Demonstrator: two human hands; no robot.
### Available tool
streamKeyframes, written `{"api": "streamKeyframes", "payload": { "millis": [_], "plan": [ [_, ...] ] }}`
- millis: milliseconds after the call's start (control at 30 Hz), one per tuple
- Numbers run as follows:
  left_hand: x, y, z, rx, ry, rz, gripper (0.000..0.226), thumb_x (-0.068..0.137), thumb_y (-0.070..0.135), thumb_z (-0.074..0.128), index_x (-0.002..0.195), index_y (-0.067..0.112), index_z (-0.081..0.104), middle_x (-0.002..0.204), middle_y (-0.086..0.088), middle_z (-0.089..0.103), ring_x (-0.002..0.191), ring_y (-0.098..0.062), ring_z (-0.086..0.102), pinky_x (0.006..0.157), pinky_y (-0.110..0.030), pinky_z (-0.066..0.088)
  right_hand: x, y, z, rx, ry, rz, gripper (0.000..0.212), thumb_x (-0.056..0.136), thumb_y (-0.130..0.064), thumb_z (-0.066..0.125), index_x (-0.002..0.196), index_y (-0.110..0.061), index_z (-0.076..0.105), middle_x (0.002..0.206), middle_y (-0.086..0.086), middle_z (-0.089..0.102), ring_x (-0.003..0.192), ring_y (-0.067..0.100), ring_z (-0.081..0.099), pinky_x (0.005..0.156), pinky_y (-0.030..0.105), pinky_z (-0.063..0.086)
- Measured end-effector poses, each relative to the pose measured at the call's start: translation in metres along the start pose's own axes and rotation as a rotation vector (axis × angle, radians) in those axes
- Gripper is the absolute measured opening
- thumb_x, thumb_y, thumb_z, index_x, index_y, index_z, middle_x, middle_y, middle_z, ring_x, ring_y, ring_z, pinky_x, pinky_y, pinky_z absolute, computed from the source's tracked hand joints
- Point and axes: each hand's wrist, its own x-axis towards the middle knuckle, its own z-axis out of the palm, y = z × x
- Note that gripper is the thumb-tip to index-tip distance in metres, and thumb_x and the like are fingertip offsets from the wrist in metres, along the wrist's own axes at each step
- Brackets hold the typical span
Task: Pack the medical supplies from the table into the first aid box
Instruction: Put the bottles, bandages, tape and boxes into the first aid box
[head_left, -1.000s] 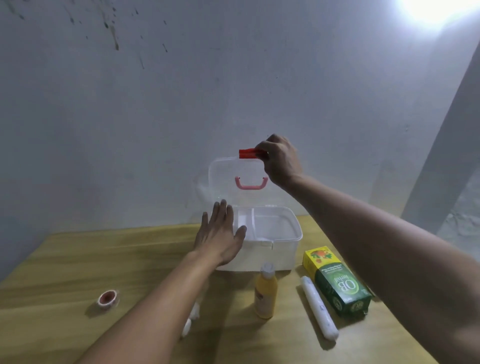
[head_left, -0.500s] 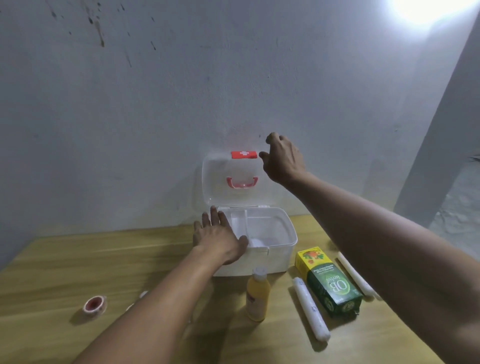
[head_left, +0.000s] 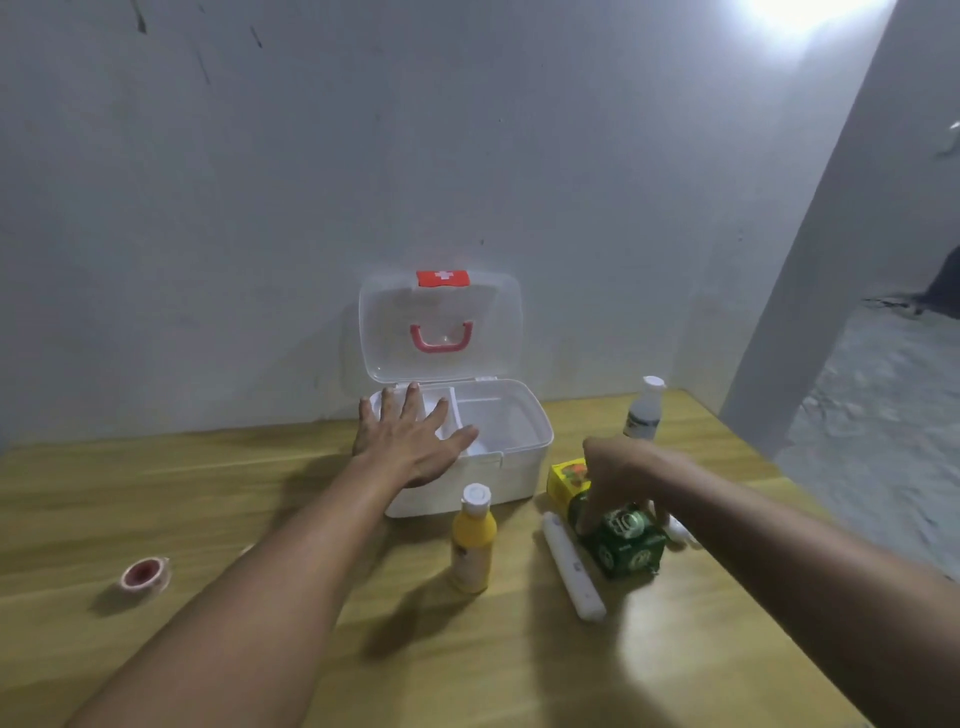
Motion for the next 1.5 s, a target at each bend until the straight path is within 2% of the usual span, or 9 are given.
{"api": "streamKeyframes", "payload": {
  "millis": [200,433,600,867,1000,1133,1267,1400,1500],
  "plan": [
    [-0.001,0.003,-0.002,-0.006,0.001,0.004,0.067,0.091,0.063,0.009,0.151,0.032,0.005,0.162,-0.008,-0.009,0.148,-0.034,-0.009,0.116,-0.057,-0.007,-0.004,0.017,-0.035,0.058,0.316,0.050,0.059,0.060,-0.040,0.082,0.107,-0.013,0.060,0.084,0.004,0.062,0.078,0.024,0.062,0.058,0.035,0.054],
    [0.000,0.001,-0.001,-0.034,0.032,-0.001,0.069,0.095,0.054,0.012,0.152,0.015,0.004,0.162,-0.007,-0.006,0.148,-0.031,-0.009,0.118,-0.055,-0.003,0.015,-0.025,-0.076,-0.055,0.508,-0.282,0.052,0.067,-0.027,0.076,0.118,-0.029,0.064,0.103,0.003,0.065,0.088,0.024,0.060,0.072,0.035,0.057],
    [0.001,-0.001,0.001,-0.020,0.021,0.004,0.067,0.097,0.045,0.014,0.151,0.010,-0.003,0.162,-0.008,-0.010,0.148,-0.032,-0.012,0.119,-0.054,-0.005,0.053,-0.062,-0.056,-0.206,0.483,-0.350,0.028,0.078,-0.021,0.069,0.104,-0.013,0.067,0.089,0.005,0.067,0.078,0.022,0.062,0.067,0.031,0.050],
    [0.004,-0.001,0.004,-0.021,0.017,-0.001,0.067,0.095,0.035,0.023,0.151,0.010,-0.004,0.161,-0.008,-0.011,0.148,-0.032,-0.013,0.118,-0.056,-0.007,0.088,-0.079,-0.036,0.065,0.326,-0.479,0.065,0.069,-0.013,0.085,0.123,-0.013,0.048,0.119,0.010,0.060,0.096,0.026,0.057,0.077,0.032,0.055],
    [0.004,0.000,0.002,-0.017,0.010,-0.001,0.068,0.095,0.036,0.024,0.151,0.011,-0.005,0.161,-0.008,-0.013,0.148,-0.032,-0.014,0.118,-0.056,-0.008,0.094,-0.066,-0.033,0.032,0.422,-0.419,0.067,0.062,-0.025,0.090,0.116,-0.009,0.052,0.113,0.012,0.060,0.092,0.028,0.054,0.068,0.030,0.044],
    [0.005,0.000,0.002,-0.015,-0.004,-0.001,0.069,0.094,0.035,0.024,0.151,0.010,-0.006,0.161,-0.008,-0.014,0.147,-0.032,-0.015,0.118,-0.056,-0.008,0.096,-0.064,-0.028,0.010,0.401,-0.305,0.056,0.063,-0.033,0.088,0.103,-0.002,0.064,0.100,0.013,0.067,0.078,0.025,0.053,0.068,0.034,0.050],
    [0.004,0.000,0.002,-0.013,0.002,0.003,0.068,0.094,0.036,0.025,0.151,0.011,-0.005,0.161,-0.008,-0.013,0.147,-0.032,-0.014,0.118,-0.056,-0.008,0.098,-0.072,-0.020,0.148,0.390,-0.281,0.037,0.075,-0.015,0.077,0.108,-0.003,0.064,0.101,0.012,0.064,0.081,0.024,0.055,0.065,0.028,0.047],
    [0.005,0.000,0.002,-0.011,0.004,0.001,0.068,0.094,0.036,0.024,0.151,0.011,-0.004,0.161,-0.008,-0.012,0.148,-0.032,-0.014,0.118,-0.056,-0.007,0.099,-0.079,-0.017,0.316,0.411,-0.324,0.041,0.077,0.006,0.065,0.116,-0.006,0.062,0.115,0.013,0.066,0.101,0.029,0.063,0.088,0.037,0.055],
    [0.005,-0.001,0.003,-0.017,0.005,0.000,0.067,0.095,0.039,0.021,0.151,0.012,-0.004,0.161,-0.007,-0.012,0.148,-0.031,-0.014,0.118,-0.056,-0.008,0.096,-0.076,-0.016,0.400,0.407,-0.342,0.038,0.080,0.008,0.061,0.116,-0.006,0.061,0.114,0.015,0.066,0.099,0.029,0.064,0.086,0.038,0.056]
  ]
}}
